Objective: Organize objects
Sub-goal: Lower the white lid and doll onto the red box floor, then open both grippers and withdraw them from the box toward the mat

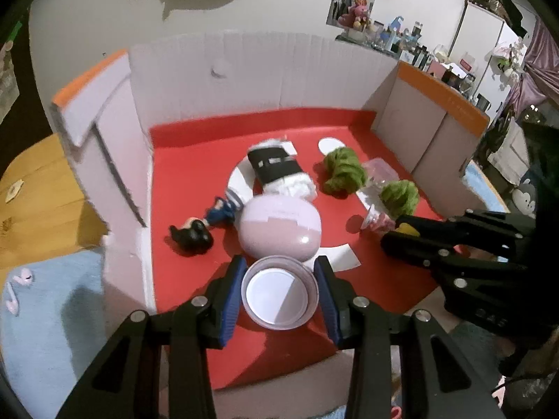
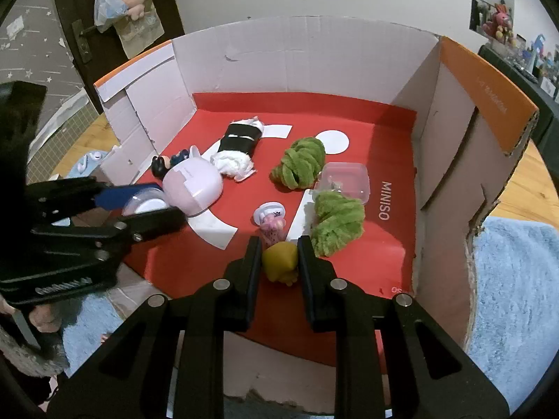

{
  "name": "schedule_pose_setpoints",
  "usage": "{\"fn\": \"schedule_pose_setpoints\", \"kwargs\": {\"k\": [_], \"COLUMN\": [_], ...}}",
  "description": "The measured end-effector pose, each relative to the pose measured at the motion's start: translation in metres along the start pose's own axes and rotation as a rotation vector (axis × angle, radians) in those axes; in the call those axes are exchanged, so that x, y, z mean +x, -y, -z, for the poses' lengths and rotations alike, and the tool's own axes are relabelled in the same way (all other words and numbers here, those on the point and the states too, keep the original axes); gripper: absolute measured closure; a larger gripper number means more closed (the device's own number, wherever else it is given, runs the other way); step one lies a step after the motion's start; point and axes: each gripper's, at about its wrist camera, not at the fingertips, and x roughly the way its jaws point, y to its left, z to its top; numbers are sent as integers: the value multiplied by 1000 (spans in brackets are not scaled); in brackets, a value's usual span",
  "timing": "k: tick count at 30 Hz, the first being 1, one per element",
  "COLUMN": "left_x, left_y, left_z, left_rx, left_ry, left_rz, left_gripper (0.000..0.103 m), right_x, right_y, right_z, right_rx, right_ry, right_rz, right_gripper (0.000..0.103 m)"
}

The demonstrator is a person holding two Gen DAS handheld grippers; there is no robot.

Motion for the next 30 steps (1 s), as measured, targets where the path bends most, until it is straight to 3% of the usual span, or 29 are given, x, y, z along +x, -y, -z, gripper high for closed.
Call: {"fn": "schedule_pose_setpoints", "kwargs": {"k": [11, 23, 28, 30], "left_x": [3, 2, 0, -2], "left_y": [5, 4, 3, 4], "left_z": [0, 0, 2, 3], "left_rx": [18, 17, 18, 21], "left_ry": [24, 29, 34, 42], "left_rz": [-53, -52, -53, -57], "left_gripper": [61, 60, 48, 48], "right_x": [-2, -1, -2, -2], "right_y": [0, 0, 1, 0], "right_z": [2, 3, 2, 1], "right_rx": [-3, 6, 9, 10], "right_ry": [-3, 0, 3, 5], "right_rz": [2, -4, -12, -16], "right_gripper": [83, 83, 82, 82]}}
